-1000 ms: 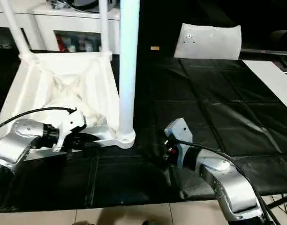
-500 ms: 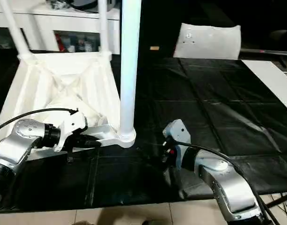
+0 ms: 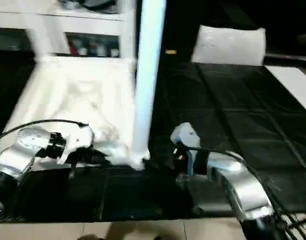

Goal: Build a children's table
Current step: Rotate leg to tighten

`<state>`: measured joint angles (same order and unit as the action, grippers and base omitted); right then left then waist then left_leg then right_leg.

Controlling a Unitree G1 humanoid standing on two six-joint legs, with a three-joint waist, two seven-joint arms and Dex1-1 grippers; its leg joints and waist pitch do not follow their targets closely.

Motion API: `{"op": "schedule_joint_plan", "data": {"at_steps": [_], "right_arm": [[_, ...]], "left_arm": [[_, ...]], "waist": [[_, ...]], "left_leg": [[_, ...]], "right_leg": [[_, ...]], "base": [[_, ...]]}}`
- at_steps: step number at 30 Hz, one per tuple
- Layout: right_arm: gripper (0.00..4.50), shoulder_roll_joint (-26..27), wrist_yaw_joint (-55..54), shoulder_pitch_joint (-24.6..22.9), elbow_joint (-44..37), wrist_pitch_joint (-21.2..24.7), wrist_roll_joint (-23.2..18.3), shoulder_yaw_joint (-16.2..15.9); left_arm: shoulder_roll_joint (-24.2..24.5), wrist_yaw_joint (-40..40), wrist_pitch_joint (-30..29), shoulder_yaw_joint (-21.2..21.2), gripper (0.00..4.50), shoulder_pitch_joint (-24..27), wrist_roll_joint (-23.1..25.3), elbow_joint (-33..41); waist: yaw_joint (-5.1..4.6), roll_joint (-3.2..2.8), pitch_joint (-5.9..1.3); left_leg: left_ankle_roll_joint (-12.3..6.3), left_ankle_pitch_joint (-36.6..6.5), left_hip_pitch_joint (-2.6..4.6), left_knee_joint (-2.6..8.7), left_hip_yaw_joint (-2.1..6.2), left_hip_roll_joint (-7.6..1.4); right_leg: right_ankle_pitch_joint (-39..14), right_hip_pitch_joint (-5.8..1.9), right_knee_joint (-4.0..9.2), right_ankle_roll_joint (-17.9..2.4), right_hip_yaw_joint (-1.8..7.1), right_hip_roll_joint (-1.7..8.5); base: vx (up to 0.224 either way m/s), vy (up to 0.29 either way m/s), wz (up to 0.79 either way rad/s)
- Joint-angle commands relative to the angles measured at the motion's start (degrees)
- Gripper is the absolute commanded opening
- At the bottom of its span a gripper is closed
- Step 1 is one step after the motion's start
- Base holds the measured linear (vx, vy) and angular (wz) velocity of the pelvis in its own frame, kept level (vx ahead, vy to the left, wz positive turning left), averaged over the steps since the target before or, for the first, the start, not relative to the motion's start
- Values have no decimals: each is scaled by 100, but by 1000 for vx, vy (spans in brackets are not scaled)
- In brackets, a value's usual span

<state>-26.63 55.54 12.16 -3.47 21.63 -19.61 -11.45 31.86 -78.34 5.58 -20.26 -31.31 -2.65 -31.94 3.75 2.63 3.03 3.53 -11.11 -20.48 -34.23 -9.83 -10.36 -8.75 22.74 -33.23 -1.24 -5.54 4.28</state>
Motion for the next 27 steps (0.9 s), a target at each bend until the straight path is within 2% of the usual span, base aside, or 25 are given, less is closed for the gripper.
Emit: {"op": "schedule_joint_plan", "data": {"at_steps": [1, 2, 4, 7, 9, 10, 13, 16, 19, 21, 22, 24, 27], "right_arm": [[394, -68, 283, 152, 255, -166, -44, -46], [378, -71, 368, 207, 354, -219, -32, -74], [366, -71, 530, 316, 551, -294, -15, -128], [334, -66, 865, 527, 940, -455, 40, -232], [314, -75, 1175, 708, 1288, -619, 114, -312], [314, -75, 1175, 708, 1288, -619, 114, -312], [281, -84, 1329, 848, 1579, -769, 197, -371], [269, -27, 1517, 1018, 1865, -910, 238, -419], [234, 25, 1719, 1140, 2075, -1025, 239, -470], [227, 45, 1760, 1160, 2111, -1037, 240, -478], [218, 69, 1810, 1179, 2150, -1046, 242, -481], [209, 100, 1831, 1172, 2157, -1011, 200, -466], [204, 157, 1756, 1078, 2039, -872, 83, -406]], "left_arm": [[-158, -349, 292, -265, 0, -145, -31, 4], [-175, -386, 337, -278, 0, -178, -25, -29], [-209, -451, 401, -299, 0, -249, -12, -90], [-292, -588, 485, -283, 0, -400, 27, -230], [-344, -768, 607, -285, 0, -538, 72, -390], [-344, -768, 607, -285, 0, -538, 72, -390], [-344, -878, 691, -327, 0, -619, 74, -493], [-371, -993, 741, -338, 0, -691, 48, -603], [-428, -1081, 776, -323, 0, -763, 81, -745], [-442, -1087, 729, -305, 0, -784, 74, -773], [-456, -1089, 668, -282, 0, -809, 55, -798], [-479, -1078, 520, -228, 0, -812, -12, -789], [-511, -898, 235, -110, 0, -786, -81, -743]], "waist": [[-36, -77, -348], [-36, -62, -351], [-39, -59, -346], [-43, -21, -351], [-39, -17, -346], [-7, -23, -354], [4, -22, -370], [20, -25, -375], [51, -9, -374], [71, -10, -365], [94, -25, -351], [94, -15, -350], [86, -19, -346]], "left_leg": [[-61, -1501, 121, 445, 81, -342], [-6, -1546, 100, 451, 90, -343], [8, -1596, 100, 447, 89, -338], [-29, -1532, 90, 434, 82, -318], [-65, -1497, 85, 416, 79, -314], [-61, -1415, 94, 416, 78, -334], [-80, -1278, 79, 424, 77, -342], [-148, -1113, 62, 416, 62, -345], [-227, -991, 45, 397, 40, -341], [-216, -1037, 56, 400, 39, -342], [-186, -1118, 62, 407, 43, -343], [-139, -1191, 72, 417, 50, -352], [-103, -1238, 76, 424, 55, -352]], "right_leg": [[-1913, -235, 388, -1003, 356, 467], [-2013, -258, 384, -994, 349, 483], [-2153, -256, 404, -957, 345, 494], [-2250, -258, 410, -924, 339, 489], [-2375, -252, 428, -915, 330, 500], [-2301, -255, 417, -916, 342, 509], [-2015, -264, 363, -1003, 338, 489], [-1635, -279, 314, -1125, 342, 487], [-1479, -277, 286, -1198, 341, 480], [-1607, -273, 304, -1159, 339, 484], [-1836, -268, 330, -1096, 337, 492], [-1969, -260, 343, -1043, 336, 492], [-1983, -260, 343, -1059, 337, 487]], "base": [[0, 0, 0], [0, 0, 0], [0, 0, 0], [0, 0, 0], [0, 0, 0], [0, 0, 0], [0, 0, 0], [0, 0, 0], [0, 0, 0], [0, 0, 0], [0, 0, 0], [0, 0, 0], [0, 0, 0]]}}
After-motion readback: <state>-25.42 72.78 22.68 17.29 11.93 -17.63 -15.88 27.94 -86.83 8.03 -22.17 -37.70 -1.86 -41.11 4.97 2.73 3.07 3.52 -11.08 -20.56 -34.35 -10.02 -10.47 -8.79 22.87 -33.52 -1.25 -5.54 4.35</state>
